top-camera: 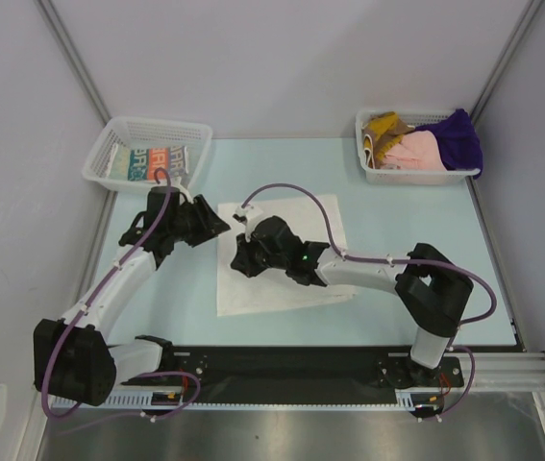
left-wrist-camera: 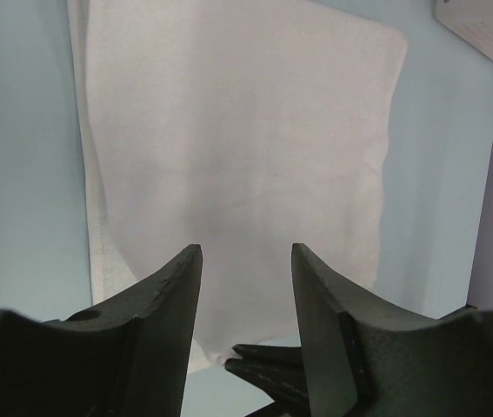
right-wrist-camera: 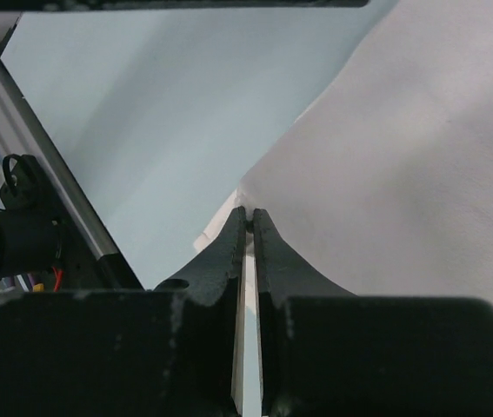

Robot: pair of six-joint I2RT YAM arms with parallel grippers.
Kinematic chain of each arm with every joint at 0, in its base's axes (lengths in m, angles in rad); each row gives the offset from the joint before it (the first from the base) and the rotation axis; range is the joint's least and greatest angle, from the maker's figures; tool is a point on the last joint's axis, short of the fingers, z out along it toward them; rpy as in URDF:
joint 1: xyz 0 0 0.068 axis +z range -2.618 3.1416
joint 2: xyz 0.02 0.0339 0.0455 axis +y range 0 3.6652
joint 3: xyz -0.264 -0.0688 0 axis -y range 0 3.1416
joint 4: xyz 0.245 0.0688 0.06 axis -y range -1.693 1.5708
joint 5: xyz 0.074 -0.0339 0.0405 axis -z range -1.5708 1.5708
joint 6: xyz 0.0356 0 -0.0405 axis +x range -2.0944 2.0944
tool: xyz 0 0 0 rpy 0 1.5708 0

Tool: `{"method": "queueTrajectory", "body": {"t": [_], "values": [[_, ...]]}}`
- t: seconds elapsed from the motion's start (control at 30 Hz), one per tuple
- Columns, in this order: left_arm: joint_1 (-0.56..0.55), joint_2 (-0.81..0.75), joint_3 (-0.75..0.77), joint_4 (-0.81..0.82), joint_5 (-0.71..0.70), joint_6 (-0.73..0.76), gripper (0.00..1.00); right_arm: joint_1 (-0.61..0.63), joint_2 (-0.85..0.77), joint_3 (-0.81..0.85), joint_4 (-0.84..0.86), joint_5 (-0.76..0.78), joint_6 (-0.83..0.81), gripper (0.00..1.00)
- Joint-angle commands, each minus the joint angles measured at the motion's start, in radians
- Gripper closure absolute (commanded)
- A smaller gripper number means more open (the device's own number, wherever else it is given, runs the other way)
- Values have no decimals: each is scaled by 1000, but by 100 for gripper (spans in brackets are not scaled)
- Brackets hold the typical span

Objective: Fold and stack the towels
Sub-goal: Fold the towel

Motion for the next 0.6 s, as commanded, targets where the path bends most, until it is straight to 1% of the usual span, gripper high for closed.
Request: {"method": "queueTrajectory", "body": {"t": [0.0,0.17,0.43,0.57], "values": [[16,-14,16,17,19,21,48,19,-8,55,17,-1,8,98],[17,-20,4,17,10,16,48,37,32,65,17,-23,13,97],[26,-37,-38,29,-39,-21,48,103,194,43,158,-63,76,98],[26,-37,-47,34,-49,-26,48,121,253,41,207,-75,96,94]]}}
